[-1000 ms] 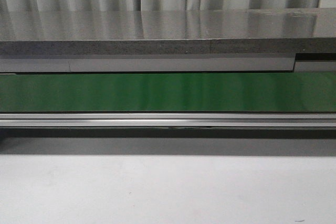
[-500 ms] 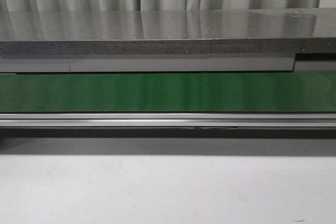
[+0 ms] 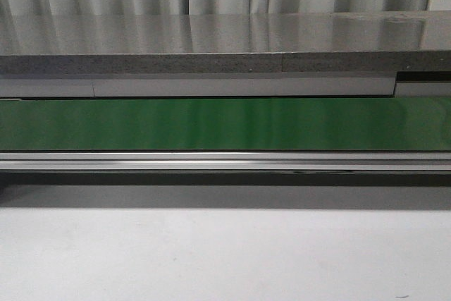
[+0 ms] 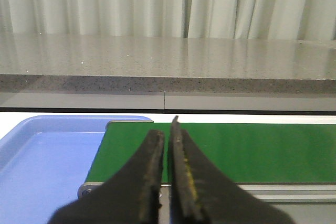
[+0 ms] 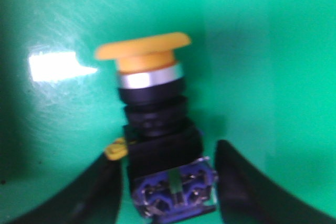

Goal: Move button from right to left
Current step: 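Lower the right gripper and grasp the yellow-capped button, then lift the button and carry it with the right gripper onto the belt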

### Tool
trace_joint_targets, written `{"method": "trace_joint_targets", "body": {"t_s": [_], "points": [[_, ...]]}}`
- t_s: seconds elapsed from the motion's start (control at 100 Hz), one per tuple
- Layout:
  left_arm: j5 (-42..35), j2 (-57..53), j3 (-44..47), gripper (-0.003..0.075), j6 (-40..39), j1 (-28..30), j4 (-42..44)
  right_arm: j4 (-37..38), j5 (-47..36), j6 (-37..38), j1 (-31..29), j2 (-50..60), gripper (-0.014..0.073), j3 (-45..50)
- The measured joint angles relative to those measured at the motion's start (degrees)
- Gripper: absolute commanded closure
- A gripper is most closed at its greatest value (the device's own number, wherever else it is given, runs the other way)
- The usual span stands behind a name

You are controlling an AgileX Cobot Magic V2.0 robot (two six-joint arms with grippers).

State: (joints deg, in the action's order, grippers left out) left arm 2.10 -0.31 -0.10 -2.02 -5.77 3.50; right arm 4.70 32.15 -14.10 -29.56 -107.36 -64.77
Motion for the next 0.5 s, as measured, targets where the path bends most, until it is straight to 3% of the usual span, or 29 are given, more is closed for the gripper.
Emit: {"method": "trace_joint_targets", "body": {"t_s": [0.07, 0.5], "points": [[0.00, 0.00, 0.00, 0.0715, 0.00, 0.00, 0.00, 0.00, 0.00, 0.00, 0.00, 0.00, 0.0445, 0.00], [0.00, 0.00, 0.00, 0.0715, 0.00, 0.00, 0.00, -1.40, 1.23, 0.00, 0.00, 2.47, 0.0441, -1.17]]}}
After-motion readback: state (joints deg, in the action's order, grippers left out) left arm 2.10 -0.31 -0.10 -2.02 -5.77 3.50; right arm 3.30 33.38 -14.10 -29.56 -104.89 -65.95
